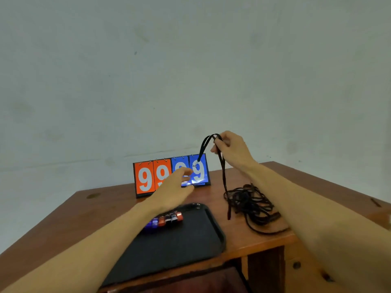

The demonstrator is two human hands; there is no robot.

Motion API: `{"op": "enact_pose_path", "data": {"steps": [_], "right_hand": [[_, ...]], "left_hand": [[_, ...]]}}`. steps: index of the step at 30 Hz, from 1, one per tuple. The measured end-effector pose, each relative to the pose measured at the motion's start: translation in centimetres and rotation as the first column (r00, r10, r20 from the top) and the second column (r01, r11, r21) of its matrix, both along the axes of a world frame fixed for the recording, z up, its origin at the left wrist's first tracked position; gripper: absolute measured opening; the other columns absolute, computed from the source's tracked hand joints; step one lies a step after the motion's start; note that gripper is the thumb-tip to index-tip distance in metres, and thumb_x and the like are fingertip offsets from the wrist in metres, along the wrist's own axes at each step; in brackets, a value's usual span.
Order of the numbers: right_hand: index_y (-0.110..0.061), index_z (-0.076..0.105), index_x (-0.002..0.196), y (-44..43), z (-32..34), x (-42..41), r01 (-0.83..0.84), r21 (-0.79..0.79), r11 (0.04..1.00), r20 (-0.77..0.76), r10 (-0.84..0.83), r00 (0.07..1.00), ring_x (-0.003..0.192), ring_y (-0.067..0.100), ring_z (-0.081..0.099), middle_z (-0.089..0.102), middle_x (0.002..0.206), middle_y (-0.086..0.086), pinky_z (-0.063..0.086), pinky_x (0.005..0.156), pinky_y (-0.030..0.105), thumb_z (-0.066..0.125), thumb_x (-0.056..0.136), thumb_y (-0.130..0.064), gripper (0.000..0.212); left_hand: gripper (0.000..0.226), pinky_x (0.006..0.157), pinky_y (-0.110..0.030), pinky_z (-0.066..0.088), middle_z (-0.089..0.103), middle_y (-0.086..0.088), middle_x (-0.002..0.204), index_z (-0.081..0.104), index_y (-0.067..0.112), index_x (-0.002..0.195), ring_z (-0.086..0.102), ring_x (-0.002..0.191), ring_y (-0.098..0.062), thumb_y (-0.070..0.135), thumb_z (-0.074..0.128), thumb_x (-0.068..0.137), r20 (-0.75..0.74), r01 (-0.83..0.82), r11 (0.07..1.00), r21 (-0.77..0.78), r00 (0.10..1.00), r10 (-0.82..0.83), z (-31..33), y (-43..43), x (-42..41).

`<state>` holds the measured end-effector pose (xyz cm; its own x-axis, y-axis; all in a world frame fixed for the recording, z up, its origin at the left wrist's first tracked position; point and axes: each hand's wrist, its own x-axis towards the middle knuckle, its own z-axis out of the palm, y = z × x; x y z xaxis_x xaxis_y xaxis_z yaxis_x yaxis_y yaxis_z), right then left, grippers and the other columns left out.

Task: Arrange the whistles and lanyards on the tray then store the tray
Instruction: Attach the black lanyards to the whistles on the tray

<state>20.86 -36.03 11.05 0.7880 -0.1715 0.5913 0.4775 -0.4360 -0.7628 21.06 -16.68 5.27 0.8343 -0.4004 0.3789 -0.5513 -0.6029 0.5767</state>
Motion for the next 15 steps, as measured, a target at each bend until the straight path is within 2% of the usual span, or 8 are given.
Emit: {"op": "enact_pose_path", "data": {"steps": [3,5,7,8,10,11,13,15], "right_hand": [[-0.008,0.057,0.091,1.2,1.0,-1.5,-0.207,0.068,0.976,-0.022,0.209,0.978,0.060,0.011,0.064,0.069,0.076,0.005,0.046,0.054,0.012,0.050,0.097,-0.014,0.011],[-0.010,0.057,0.087,1.8,1.2,-2.2,-0.303,0.037,0.952,-0.049,0.305,0.951,0.061,0.013,0.065,0.069,0.076,0.006,0.052,0.060,0.018,0.051,0.097,-0.013,0.013],[-0.009,0.057,0.087,2.3,1.1,-2.6,-0.359,0.005,0.933,-0.094,0.358,0.929,0.065,0.018,0.065,0.068,0.074,0.005,0.055,0.072,0.029,0.051,0.097,-0.014,0.012],[-0.009,0.058,0.087,2.5,0.9,-2.7,-0.377,-0.001,0.926,-0.111,0.374,0.921,0.067,0.020,0.065,0.068,0.074,0.005,0.055,0.076,0.033,0.052,0.097,-0.014,0.012],[-0.010,0.059,0.086,2.7,0.5,-2.6,-0.403,0.009,0.915,-0.135,0.400,0.906,0.067,0.022,0.064,0.067,0.071,0.005,0.054,0.078,0.037,0.054,0.096,-0.014,0.012],[-0.010,0.059,0.085,2.8,0.2,-2.4,-0.412,0.018,0.911,-0.147,0.410,0.900,0.064,0.022,0.061,0.065,0.070,0.005,0.052,0.074,0.037,0.054,0.096,-0.014,0.013],[-0.009,0.057,0.082,3.2,-0.4,-1.9,-0.412,0.042,0.910,-0.174,0.413,0.894,0.054,0.019,0.051,0.058,0.065,0.007,0.046,0.063,0.032,0.054,0.096,-0.014,0.015],[-0.010,0.056,0.078,3.9,-1.3,-1.3,-0.398,0.054,0.916,-0.220,0.400,0.890,0.047,0.016,0.040,0.050,0.064,0.006,0.040,0.055,0.030,0.052,0.097,-0.016,0.019]], "left_hand": [[0.074,0.096,-0.025,0.040,0.025,-0.001,0.150,0.021,0.019,0.145,0.040,0.130,-0.016,0.023,0.066,0.086,0.041,-0.056,0.980,-0.192,0.997,0.065,0.7,-0.2,-0.5],[0.088,0.100,-0.025,0.032,0.013,-0.002,0.154,0.009,0.017,0.148,0.032,0.135,-0.019,0.025,0.069,0.084,0.041,-0.076,0.949,-0.307,0.995,0.093,1.5,-0.6,-0.9],[0.085,0.104,-0.027,0.029,0.016,-0.002,0.154,0.011,0.016,0.149,0.030,0.137,-0.019,0.029,0.067,0.086,0.011,-0.063,0.941,-0.331,0.997,0.071,2.1,-0.7,-1.0],[0.073,0.105,-0.028,0.030,0.028,0.000,0.149,0.022,0.017,0.146,0.036,0.133,-0.017,0.031,0.064,0.088,-0.003,-0.036,0.949,-0.314,0.999,0.037,2.4,-0.7,-0.9],[0.032,0.103,-0.030,0.039,0.059,0.004,0.120,0.055,0.017,0.123,0.055,0.111,-0.011,0.030,0.054,0.094,-0.012,0.028,0.972,-0.234,0.999,-0.032,2.5,-0.1,-1.0],[0.019,0.099,-0.031,0.045,0.067,0.005,0.101,0.062,0.017,0.105,0.062,0.098,-0.011,0.027,0.049,0.097,-0.023,0.044,0.973,-0.227,0.998,-0.051,2.5,0.3,-1.0],[0.026,0.084,-0.036,0.053,0.066,0.002,0.066,0.059,0.015,0.088,0.066,0.071,-0.018,0.024,0.039,0.101,-0.085,0.041,0.967,-0.253,0.994,-0.064,2.2,1.6,-0.9],[0.028,0.065,-0.037,0.049,0.050,0.001,0.057,0.053,0.012,0.089,0.049,0.054,-0.016,0.028,0.035,0.102,-0.108,-0.043,0.980,-0.194,0.994,0.022,1.8,3.2,-0.9]]}}
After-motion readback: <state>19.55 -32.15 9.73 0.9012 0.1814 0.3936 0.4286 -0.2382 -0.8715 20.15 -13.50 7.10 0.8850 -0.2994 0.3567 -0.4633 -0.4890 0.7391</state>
